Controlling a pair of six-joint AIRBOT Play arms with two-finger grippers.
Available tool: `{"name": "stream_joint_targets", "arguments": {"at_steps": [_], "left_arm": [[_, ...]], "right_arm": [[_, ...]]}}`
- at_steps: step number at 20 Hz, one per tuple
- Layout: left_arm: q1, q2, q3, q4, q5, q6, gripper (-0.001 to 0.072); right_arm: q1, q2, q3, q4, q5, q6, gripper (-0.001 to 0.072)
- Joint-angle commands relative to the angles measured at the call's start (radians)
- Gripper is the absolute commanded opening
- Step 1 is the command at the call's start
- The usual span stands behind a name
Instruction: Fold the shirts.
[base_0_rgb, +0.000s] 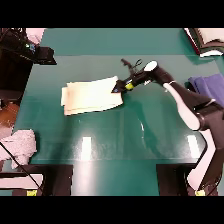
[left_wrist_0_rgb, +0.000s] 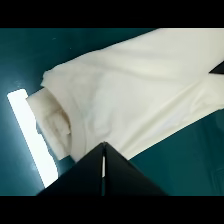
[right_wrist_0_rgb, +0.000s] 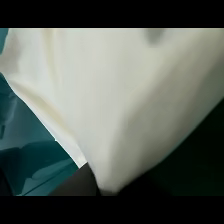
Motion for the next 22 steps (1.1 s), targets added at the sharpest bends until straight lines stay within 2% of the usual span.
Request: {"name": "stream_joint_targets", "arguments": {"at_steps": [1, 5, 13, 17, 20, 22], "left_arm": [[0.000, 0.001, 0.000, -0.001, -0.004, -0.001, 0.0025], [0.000, 0.001, 0.000, -0.027, 0.005, -0.004, 0.0025], [0.000, 0.001, 0.000, -0.064, 0.008, -0.071, 0.0025], [0.000, 0.001, 0.000, -0.072, 0.024, -0.080, 0.0025], [0.000, 0.001, 0.000, -0.072, 0.027, -0.080, 0.0025], [0.000, 0.001, 0.000, -0.072, 0.028, -0.079, 0.0025]], "right_arm": [[-0.125, 0.118, 0.002, -0.126, 0.082, 0.032, 0.0021], [-0.391, 0.276, 0.002, -0.256, 0.099, 0.043, 0.0021], [-0.880, 0.370, 0.002, -0.247, -0.043, 0.072, 0.0018], [-0.967, 0.375, 0.003, -0.238, -0.085, 0.061, 0.0018], [-0.989, 0.402, 0.003, -0.119, -0.064, -0.038, 0.0017], [-0.990, 0.447, 0.003, -0.117, -0.064, -0.064, 0.0017]]}}
